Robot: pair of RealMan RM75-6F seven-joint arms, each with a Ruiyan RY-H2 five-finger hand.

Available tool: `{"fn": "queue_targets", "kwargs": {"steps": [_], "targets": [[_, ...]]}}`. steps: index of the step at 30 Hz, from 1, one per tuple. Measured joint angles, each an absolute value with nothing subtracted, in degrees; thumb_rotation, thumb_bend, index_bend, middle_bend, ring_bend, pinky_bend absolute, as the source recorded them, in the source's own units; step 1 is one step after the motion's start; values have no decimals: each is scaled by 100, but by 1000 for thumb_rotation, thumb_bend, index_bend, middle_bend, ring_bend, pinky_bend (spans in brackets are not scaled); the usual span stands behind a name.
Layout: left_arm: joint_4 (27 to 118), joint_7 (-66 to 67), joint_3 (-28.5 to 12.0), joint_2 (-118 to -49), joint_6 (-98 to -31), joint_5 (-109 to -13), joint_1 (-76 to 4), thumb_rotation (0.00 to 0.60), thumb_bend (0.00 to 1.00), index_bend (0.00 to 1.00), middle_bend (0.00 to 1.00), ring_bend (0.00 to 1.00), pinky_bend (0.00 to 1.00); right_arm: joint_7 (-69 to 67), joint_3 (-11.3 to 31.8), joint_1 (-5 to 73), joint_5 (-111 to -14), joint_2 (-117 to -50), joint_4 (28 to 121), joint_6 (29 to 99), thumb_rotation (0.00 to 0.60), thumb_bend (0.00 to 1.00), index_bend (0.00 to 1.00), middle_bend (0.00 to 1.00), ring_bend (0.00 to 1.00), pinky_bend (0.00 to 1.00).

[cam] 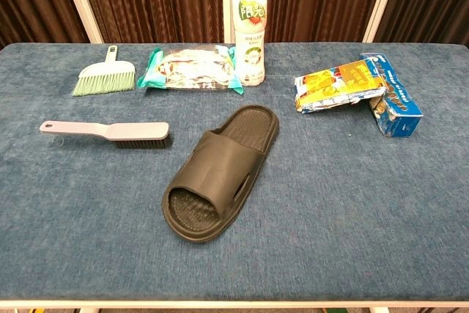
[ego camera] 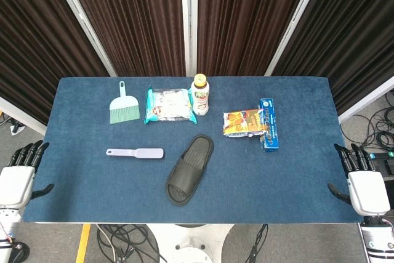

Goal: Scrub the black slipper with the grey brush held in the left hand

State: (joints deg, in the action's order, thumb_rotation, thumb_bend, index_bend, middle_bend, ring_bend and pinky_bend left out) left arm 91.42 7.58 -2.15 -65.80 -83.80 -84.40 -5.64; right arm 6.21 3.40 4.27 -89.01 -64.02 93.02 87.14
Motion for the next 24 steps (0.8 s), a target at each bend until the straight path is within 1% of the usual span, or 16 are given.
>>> {"fn": "queue_targets", "kwargs": {"steps": [10,15,16,20,24], "targets": [[9093,757,-246,-6689,-8361,-8381,-582,600,67,135,174,107,146,604,348,385,-8962,-6386,9317,8848,600,63,42,155,28,87],[9082,658,-342,-6689,-8195,-8397,-763,600,62,152,174,107,146,642,400,361,-8992,-6306,9351,8971,600,64,42,155,28,86],[9075,584,-380,-6687,-8121,-8397,-834,600,62,161,180,111,146,670,423,363,-8988,-6270,9375,8982,600,64,42,155,28,87],[9002,345,-538,-6712,-7704,-8352,-1171,600,62,219,267,179,183,784,506,405,-8974,-6151,9493,8987,600,64,42,155,28,87],[8848,135,-655,-6811,-7037,-8278,-1617,600,62,241,289,191,207,860,554,465,-8951,-6071,9602,8921,600,64,42,155,28,86]]}}
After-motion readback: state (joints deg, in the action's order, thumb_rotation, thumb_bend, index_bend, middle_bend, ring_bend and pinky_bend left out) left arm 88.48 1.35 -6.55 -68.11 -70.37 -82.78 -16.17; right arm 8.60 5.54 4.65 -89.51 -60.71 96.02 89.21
